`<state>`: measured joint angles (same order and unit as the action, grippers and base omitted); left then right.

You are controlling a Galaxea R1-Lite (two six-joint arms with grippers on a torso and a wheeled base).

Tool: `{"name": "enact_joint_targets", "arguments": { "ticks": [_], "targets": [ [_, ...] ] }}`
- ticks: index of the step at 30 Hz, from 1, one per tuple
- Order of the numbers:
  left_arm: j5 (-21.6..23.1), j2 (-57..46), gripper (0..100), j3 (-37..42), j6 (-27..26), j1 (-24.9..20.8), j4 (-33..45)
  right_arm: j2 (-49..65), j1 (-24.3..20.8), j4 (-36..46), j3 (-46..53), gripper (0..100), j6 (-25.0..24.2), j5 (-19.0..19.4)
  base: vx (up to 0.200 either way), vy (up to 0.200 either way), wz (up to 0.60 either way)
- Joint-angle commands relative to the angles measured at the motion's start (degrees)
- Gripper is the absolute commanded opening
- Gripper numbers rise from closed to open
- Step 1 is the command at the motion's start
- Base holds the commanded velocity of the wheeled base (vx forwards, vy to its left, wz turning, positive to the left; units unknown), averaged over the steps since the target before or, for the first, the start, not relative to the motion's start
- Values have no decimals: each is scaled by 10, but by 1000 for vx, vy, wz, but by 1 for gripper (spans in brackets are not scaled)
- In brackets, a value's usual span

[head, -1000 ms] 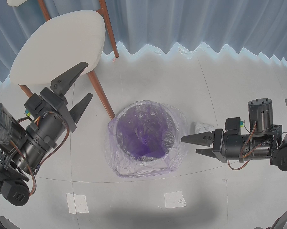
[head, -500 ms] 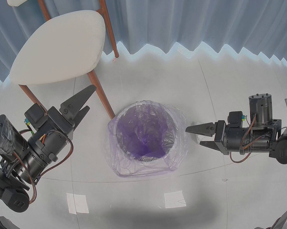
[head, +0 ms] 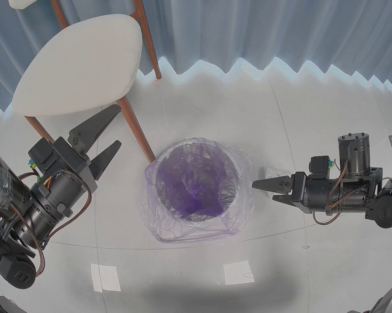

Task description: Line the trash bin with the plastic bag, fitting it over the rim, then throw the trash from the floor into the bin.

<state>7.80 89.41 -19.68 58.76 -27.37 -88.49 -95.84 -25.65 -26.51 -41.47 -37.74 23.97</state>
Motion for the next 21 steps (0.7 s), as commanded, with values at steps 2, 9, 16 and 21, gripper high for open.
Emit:
{"name": "enact_joint_targets", "arguments": {
  "ticks": [2,9,16,21],
  "targets": [
    [0,-5,100,2,0,0,0,-1,0,-7,2,100,0,-2,0,-200,0],
    [-1,-5,100,3,-6,-1,0,-20,-3,-25,3,100,12,-16,0,-200,0],
    [-1,-5,100,11,-39,-11,0,-73,-31,-132,32,100,17,-60,0,-29,0],
    [0,-9,100,28,-58,-37,0,-82,-56,-201,47,100,27,-75,0,0,0]
  ]
}}
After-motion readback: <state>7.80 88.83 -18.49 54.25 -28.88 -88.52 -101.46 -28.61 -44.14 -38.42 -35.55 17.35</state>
